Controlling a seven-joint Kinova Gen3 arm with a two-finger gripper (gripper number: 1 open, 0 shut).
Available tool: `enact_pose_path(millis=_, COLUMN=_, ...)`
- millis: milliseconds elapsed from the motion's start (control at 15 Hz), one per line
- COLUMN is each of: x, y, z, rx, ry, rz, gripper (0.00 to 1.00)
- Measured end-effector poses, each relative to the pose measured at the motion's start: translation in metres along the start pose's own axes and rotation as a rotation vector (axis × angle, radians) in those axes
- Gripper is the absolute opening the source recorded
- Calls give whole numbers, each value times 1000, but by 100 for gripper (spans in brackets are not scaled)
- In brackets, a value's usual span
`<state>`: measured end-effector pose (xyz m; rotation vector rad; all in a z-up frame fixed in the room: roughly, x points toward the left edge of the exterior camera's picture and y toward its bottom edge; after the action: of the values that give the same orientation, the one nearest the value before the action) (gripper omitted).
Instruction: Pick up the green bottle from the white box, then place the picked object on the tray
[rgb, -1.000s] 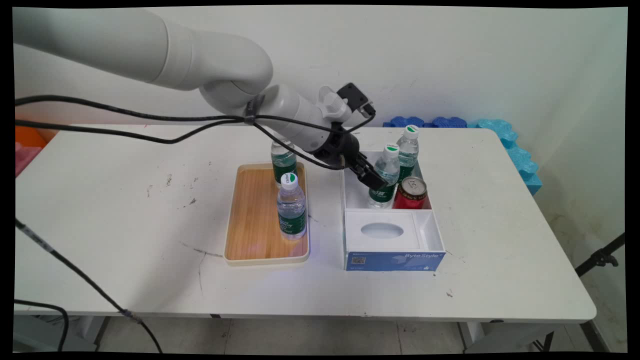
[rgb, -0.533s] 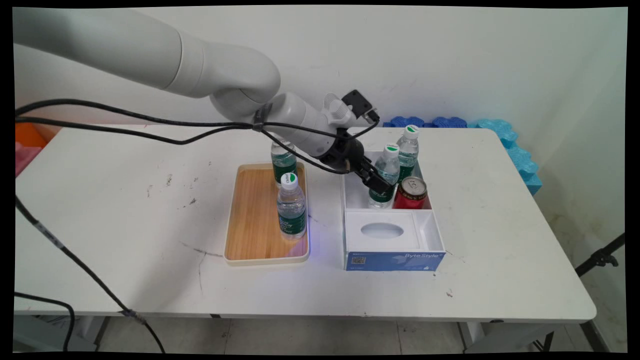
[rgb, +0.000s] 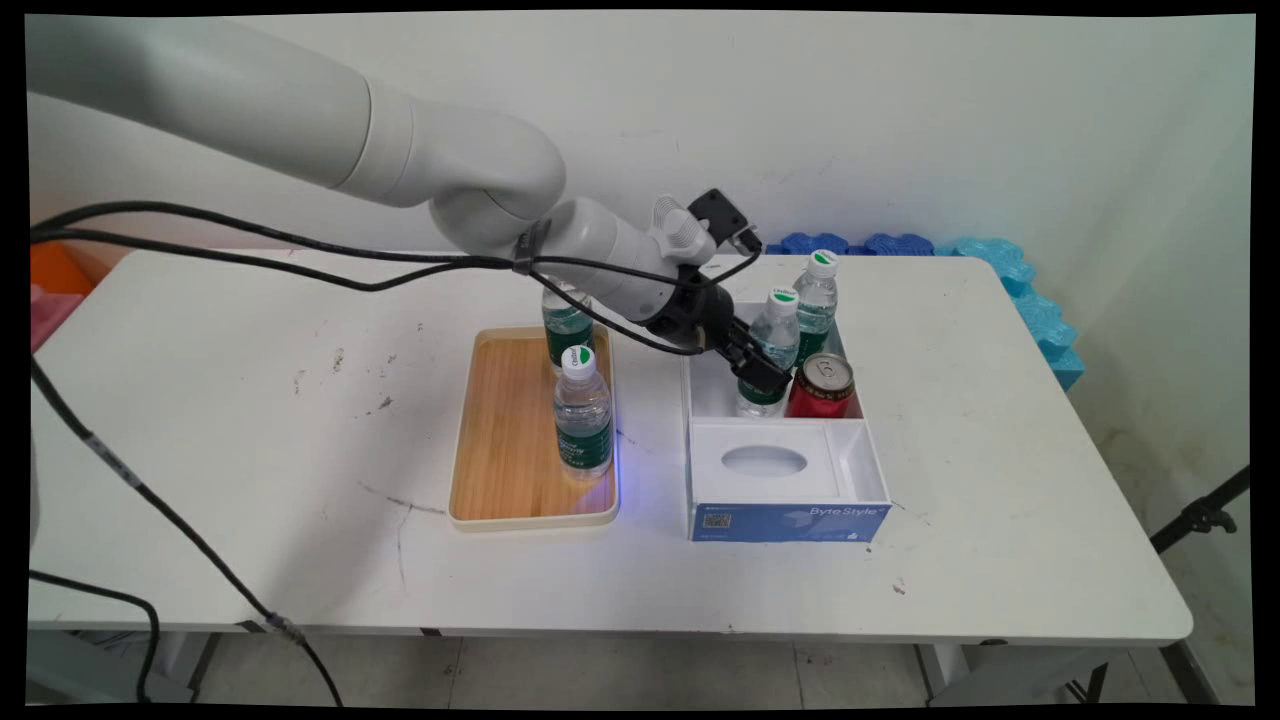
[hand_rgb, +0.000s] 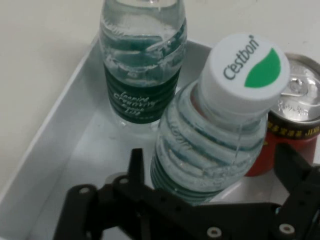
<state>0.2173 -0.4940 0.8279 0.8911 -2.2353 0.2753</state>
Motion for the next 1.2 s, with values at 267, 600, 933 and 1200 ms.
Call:
enact_pose_path(millis=267, x=-3, y=0, z=4, rx=-7, ry=12, rz=7, gripper=0)
enact_pose_path(millis=600, x=-7, y=0, z=4, rx=-17, ry=20, rz=23, gripper=0)
enact_pose_path(millis=933, x=-6, y=-4, z=-8, rx=-7, ry=26, rz=45, gripper=0)
enact_pose_path(millis=1200, x=5, y=-10, z=-34, rx=13, ry=32, rz=57, gripper=0)
